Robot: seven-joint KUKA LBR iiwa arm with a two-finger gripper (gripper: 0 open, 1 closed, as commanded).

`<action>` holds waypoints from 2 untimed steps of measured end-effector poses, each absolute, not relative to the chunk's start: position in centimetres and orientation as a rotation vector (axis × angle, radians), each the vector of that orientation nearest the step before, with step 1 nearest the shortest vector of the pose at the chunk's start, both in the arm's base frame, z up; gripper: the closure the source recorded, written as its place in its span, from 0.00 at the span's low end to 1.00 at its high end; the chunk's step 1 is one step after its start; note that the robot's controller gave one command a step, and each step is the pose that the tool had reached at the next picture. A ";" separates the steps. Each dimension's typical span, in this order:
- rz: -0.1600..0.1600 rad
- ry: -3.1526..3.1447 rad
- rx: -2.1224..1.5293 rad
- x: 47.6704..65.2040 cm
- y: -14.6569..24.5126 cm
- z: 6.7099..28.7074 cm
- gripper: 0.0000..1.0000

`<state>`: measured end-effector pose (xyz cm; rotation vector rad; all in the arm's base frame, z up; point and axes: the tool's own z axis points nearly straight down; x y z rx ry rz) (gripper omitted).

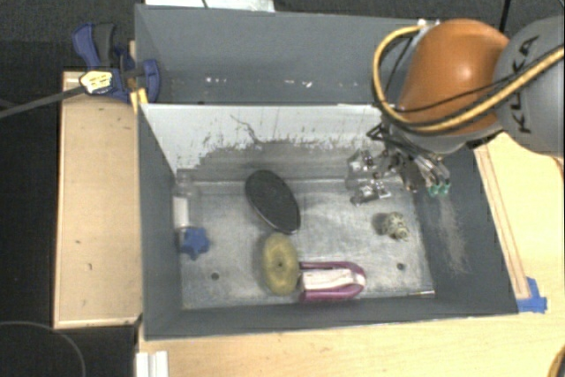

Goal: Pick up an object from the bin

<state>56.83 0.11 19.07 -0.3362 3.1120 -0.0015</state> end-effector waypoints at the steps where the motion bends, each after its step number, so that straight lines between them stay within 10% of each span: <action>1: 0.000 3.120 -0.337 56.6 0.1 18.6 0.00; 2: 0.008 3.132 -0.202 56.8 15.5 14.1 0.00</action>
Offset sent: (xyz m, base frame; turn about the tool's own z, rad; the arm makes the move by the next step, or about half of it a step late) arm 0.0000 0.0000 0.0000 0.0000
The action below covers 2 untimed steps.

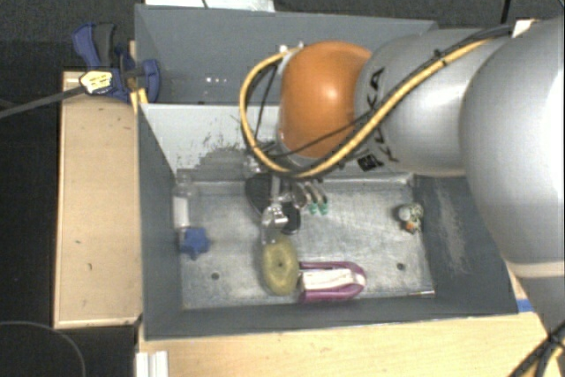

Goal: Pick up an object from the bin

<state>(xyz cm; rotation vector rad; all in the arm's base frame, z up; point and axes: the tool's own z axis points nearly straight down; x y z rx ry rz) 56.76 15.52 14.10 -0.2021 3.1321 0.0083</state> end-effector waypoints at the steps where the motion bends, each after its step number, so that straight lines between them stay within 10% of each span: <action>1: 0.001 3.125 -0.290 58.8 8.4 7.5 0.00; 2: 0.002 3.124 -0.297 58.8 8.8 7.6 1.00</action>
Offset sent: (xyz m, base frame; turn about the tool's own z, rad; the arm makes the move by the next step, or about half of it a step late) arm 0.0188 -0.0676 -0.0662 -0.0603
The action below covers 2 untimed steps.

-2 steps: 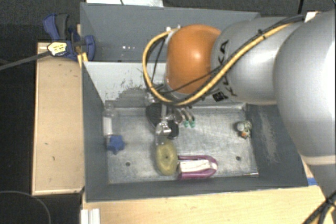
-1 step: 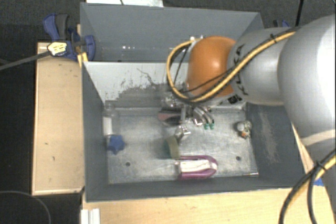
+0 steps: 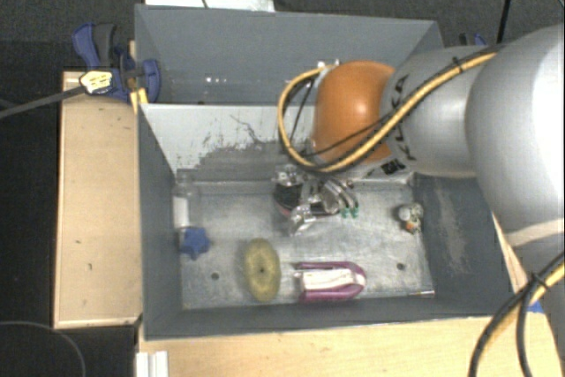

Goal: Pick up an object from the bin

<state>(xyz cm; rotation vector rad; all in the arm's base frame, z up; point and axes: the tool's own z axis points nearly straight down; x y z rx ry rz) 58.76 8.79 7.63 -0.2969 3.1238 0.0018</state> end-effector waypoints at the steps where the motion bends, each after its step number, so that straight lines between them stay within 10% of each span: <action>1: 0.001 3.110 -0.373 59.3 10.1 19.9 1.00; 2: -0.001 3.045 -0.750 57.8 8.8 22.9 1.00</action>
Offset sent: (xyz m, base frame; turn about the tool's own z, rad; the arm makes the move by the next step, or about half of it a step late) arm 0.0033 0.0124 0.1179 -0.0513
